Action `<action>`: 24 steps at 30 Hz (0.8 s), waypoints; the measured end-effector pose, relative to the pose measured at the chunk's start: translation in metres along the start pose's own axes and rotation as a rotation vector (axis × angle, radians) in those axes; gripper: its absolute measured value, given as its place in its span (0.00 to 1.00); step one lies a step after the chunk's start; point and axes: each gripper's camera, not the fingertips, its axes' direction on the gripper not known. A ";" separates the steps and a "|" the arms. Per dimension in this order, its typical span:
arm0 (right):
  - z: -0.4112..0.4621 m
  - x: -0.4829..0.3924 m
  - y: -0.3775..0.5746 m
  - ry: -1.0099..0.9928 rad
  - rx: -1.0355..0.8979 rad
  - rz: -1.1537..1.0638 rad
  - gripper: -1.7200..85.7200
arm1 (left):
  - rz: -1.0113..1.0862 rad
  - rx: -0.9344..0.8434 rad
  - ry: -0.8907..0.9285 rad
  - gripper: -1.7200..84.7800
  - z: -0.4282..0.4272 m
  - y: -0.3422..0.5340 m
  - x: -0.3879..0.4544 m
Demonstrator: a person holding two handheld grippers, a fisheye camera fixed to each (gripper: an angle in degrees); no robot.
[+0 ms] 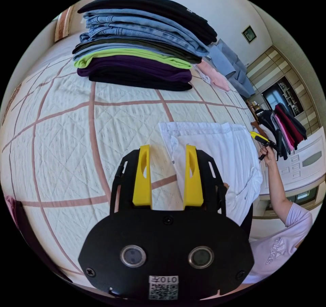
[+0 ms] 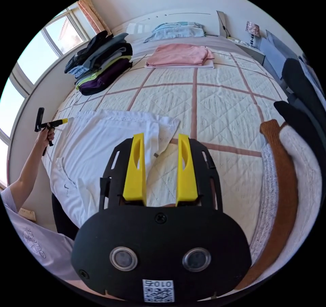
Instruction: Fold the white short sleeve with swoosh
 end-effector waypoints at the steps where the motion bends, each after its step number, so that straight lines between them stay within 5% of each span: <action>1: 0.003 0.003 -0.007 -0.002 0.002 0.014 0.19 | 0.015 -0.003 0.008 0.18 0.003 -0.006 -0.001; 9: 0.014 -0.011 -0.035 0.089 -0.096 -0.045 0.19 | 0.177 -0.040 -0.088 0.17 -0.002 -0.020 0.018; 15: 0.017 -0.056 -0.031 0.252 -0.103 -0.121 0.10 | 0.171 -0.030 -0.161 0.12 -0.008 -0.019 0.024; 24: -0.008 0.040 -0.017 -0.319 -0.030 0.095 0.07 | -0.008 0.108 0.284 0.03 -0.031 0.005 -0.049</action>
